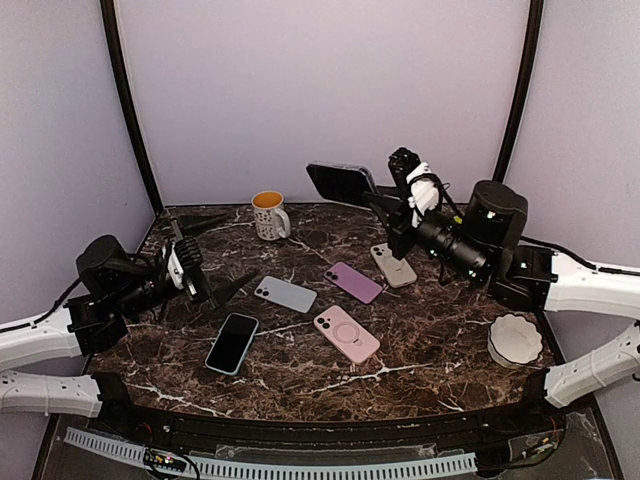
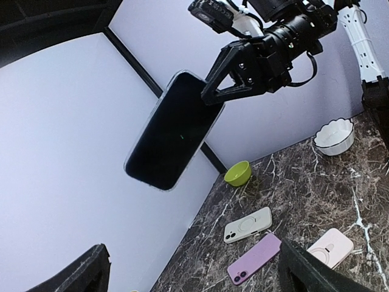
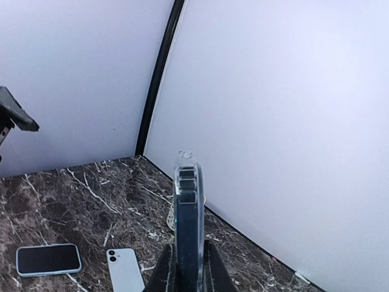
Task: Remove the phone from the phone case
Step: Pass from the left arm to the right, then remove the phone case from the phone.
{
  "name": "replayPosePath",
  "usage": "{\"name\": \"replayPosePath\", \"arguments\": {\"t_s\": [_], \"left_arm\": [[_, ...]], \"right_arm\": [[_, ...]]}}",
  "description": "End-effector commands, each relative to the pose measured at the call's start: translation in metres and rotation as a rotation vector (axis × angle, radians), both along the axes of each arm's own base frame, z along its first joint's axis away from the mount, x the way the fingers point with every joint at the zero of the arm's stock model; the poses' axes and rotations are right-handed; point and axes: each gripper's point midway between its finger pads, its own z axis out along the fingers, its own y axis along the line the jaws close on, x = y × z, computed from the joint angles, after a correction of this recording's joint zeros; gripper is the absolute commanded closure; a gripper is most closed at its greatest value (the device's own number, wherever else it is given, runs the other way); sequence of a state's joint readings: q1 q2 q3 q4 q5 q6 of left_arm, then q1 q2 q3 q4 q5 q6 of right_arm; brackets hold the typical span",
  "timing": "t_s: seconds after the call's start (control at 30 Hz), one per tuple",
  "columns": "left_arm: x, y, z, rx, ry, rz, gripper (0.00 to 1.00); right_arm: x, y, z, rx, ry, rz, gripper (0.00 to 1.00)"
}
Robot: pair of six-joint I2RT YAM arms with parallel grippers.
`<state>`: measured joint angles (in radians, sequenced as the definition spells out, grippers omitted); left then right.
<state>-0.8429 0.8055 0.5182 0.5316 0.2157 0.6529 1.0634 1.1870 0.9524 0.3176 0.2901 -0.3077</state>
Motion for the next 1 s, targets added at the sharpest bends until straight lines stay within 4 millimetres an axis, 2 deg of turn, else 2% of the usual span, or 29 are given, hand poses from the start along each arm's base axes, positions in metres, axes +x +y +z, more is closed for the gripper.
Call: {"name": "replayPosePath", "arguments": {"t_s": [0.0, 0.1, 0.17, 0.3, 0.43, 0.57, 0.77, 0.97], "left_arm": [[-0.007, 0.010, 0.023, -0.146, 0.046, -0.053, 0.01], [-0.021, 0.008, 0.027, -0.155, 0.083, -0.158, 0.01], [-0.031, 0.006, 0.029, -0.153, 0.115, -0.249, 0.03], [-0.044, 0.006, 0.036, -0.160, 0.179, -0.386, 0.14], [-0.066, 0.000, 0.033, -0.109, 0.231, -0.550, 0.20], [-0.079, 0.000, 0.037, -0.109, 0.245, -0.645, 0.29], [-0.092, -0.002, 0.038, -0.094, 0.285, -0.748, 0.39], [-0.091, -0.003, 0.038, -0.098, 0.311, -0.767, 0.49]], "right_arm": [[-0.021, -0.016, 0.052, 0.329, 0.039, 0.130, 1.00], [-0.058, -0.022, 0.066, 0.444, 0.029, 0.327, 1.00], [-0.079, -0.021, 0.067, 0.458, 0.019, 0.445, 1.00], [-0.118, -0.014, 0.067, 0.420, -0.004, 0.669, 1.00], [-0.132, -0.015, 0.069, 0.474, 0.018, 0.767, 1.00], [-0.139, -0.009, 0.066, 0.494, 0.035, 0.851, 1.00], [-0.142, 0.004, 0.062, 0.506, 0.060, 0.923, 1.00], [-0.141, 0.012, 0.056, 0.503, 0.071, 0.952, 1.00]]}}
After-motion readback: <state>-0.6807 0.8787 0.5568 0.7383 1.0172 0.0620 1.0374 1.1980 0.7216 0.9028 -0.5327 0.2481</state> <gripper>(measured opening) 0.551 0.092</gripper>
